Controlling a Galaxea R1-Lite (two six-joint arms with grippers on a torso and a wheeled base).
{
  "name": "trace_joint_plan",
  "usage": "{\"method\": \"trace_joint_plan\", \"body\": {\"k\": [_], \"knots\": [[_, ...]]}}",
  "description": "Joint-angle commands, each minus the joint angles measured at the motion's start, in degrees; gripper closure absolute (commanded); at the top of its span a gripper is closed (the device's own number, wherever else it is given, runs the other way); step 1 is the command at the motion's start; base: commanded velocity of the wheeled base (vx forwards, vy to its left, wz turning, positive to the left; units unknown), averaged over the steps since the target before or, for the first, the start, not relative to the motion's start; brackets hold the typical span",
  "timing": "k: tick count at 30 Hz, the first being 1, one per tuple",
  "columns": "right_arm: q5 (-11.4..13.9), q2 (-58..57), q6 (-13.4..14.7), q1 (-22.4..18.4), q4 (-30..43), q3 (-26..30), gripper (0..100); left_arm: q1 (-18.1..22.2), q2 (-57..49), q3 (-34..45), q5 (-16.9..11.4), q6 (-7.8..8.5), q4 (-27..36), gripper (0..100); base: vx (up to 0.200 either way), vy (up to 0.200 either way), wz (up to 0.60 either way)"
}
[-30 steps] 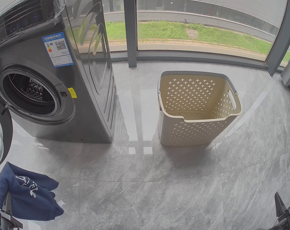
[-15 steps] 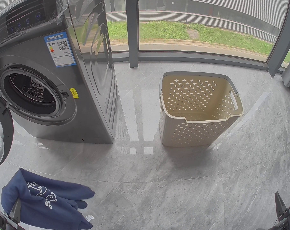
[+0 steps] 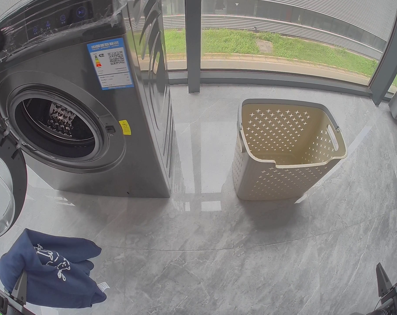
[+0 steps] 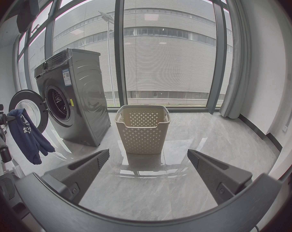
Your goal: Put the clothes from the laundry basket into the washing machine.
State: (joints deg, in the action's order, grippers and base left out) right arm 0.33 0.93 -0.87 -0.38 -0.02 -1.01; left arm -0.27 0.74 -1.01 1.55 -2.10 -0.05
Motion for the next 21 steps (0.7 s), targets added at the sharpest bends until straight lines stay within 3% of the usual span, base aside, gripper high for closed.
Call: {"method": "trace_joint_plan", "body": {"k": [1,19,21], "knots": [[0.02,-0.93,-0.01,0.03,0.02,1.01,0,0.0,-0.74,1.01,0.21,-0.1,-0.04,100,0.0,0.0,0.0],[0.11,-0.93,-0.1,0.03,0.02,1.01,0,0.0,-0.74,1.01,0.21,-0.1,-0.04,100,0.0,0.0,0.0],[0.11,-0.93,-0.1,-0.06,0.02,1.01,0,0.0,-0.74,1.01,0.21,-0.1,-0.04,100,-0.2,0.2,0.0]]}}
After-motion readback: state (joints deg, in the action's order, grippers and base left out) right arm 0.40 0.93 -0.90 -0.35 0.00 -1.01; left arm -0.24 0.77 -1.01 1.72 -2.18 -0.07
